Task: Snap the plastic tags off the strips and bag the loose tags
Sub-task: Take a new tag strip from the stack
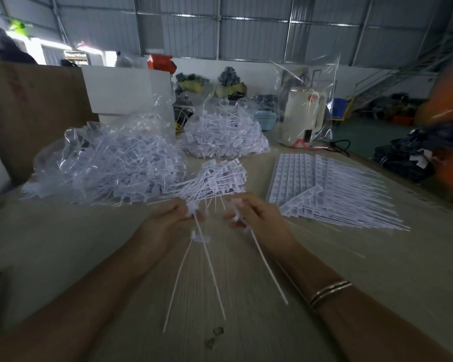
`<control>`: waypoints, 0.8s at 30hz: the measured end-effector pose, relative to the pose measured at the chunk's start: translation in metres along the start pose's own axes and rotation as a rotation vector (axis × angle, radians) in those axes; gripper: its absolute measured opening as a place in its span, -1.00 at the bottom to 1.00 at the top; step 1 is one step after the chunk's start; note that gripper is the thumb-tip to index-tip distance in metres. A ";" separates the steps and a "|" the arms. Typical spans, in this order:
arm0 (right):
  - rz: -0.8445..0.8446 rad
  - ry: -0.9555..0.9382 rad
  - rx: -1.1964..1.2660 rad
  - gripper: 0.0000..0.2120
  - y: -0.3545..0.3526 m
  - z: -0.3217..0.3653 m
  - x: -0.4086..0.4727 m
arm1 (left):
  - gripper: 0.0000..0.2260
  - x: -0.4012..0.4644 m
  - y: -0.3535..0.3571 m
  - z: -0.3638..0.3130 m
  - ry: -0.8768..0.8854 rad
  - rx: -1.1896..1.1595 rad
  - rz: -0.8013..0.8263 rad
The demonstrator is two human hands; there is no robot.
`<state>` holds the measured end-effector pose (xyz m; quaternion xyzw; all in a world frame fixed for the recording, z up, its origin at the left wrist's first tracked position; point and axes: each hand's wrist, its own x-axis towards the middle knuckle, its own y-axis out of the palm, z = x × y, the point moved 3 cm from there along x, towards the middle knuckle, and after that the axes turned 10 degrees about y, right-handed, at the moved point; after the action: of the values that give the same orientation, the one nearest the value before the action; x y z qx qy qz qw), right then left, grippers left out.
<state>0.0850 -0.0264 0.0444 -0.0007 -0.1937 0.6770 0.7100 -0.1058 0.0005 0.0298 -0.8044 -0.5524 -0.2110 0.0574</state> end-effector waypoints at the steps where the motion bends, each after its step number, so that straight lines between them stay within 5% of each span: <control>1: 0.026 -0.047 -0.139 -0.88 0.001 -0.002 -0.001 | -0.86 0.000 0.004 0.000 0.045 0.223 0.040; 4: 0.081 -0.148 -0.437 -0.81 0.016 -0.002 -0.004 | -0.91 0.004 0.016 0.007 0.091 0.987 0.082; 6: 0.112 -0.166 -0.551 -0.71 0.025 -0.003 -0.003 | -0.89 0.001 0.016 0.005 0.070 1.156 0.016; 9: 0.095 -0.251 -0.687 -0.65 0.031 -0.001 -0.001 | -0.86 0.000 0.018 -0.001 0.207 0.973 -0.017; 14: 0.110 -0.310 -0.671 -0.67 0.028 0.008 -0.003 | -0.87 0.000 0.023 0.003 0.199 1.055 0.078; 21: -0.042 -0.188 -1.076 -0.66 -0.011 -0.004 0.004 | -0.86 -0.002 0.017 -0.003 0.223 0.939 -0.001; 24: -0.206 -0.302 -0.982 -0.72 -0.010 0.011 0.005 | -0.87 0.000 0.013 -0.001 0.197 0.921 -0.059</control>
<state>0.0916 -0.0256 0.0588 -0.2170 -0.5877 0.4256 0.6530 -0.0944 -0.0050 0.0322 -0.6551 -0.6032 -0.0207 0.4545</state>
